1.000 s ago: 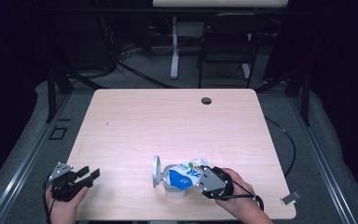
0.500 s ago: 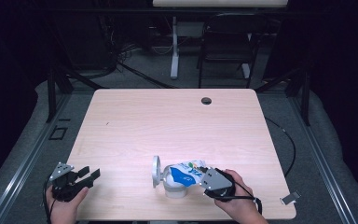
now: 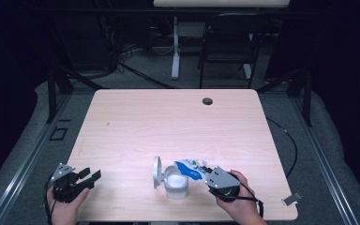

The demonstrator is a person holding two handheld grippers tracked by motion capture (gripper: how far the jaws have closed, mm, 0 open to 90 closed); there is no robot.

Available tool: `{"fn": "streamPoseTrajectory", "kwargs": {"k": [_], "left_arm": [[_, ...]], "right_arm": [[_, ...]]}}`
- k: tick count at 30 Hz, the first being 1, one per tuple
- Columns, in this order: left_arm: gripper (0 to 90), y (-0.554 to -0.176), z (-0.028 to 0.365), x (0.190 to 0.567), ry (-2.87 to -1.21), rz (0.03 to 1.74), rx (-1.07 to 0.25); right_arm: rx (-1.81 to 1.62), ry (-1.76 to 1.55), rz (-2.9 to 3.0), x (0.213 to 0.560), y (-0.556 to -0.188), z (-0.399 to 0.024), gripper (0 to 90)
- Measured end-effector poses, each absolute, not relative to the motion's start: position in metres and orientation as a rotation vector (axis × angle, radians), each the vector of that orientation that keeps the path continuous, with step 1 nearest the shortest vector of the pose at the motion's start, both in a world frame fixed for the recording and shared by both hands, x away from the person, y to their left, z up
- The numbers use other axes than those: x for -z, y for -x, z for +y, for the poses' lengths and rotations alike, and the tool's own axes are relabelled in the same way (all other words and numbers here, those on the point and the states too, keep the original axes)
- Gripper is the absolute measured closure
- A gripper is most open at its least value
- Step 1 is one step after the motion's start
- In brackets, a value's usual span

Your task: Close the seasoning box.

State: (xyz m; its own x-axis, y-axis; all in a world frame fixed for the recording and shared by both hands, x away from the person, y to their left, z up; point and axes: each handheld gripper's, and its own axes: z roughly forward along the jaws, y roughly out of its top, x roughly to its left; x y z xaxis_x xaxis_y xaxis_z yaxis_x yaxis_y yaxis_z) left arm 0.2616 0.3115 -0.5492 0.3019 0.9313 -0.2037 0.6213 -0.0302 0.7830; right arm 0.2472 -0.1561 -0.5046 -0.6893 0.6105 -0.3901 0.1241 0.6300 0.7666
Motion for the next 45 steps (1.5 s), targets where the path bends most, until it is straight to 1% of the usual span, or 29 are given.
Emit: {"fn": "streamPoseTrajectory", "kwargs": {"k": [8, 21, 33, 45], "left_arm": [[48.9, -0.262, 0.311, 0.550, -1.748, 1.407, -0.473], [48.9, -0.262, 0.309, 0.551, -1.751, 1.406, -0.475], [48.9, -0.262, 0.310, 0.551, -1.750, 1.407, -0.471], [48.9, -0.262, 0.309, 0.553, -1.761, 1.408, -0.467]], "right_arm": [[-1.059, -0.660, 2.158, 0.507, -0.250, -0.165, 87.2], [-1.287, -0.889, 2.054, 0.509, -0.258, -0.196, 87.6], [-1.288, -0.954, 2.034, 0.521, -0.265, -0.196, 88.7], [-1.208, -1.137, 1.992, 0.543, -0.284, -0.217, 88.6]]}}
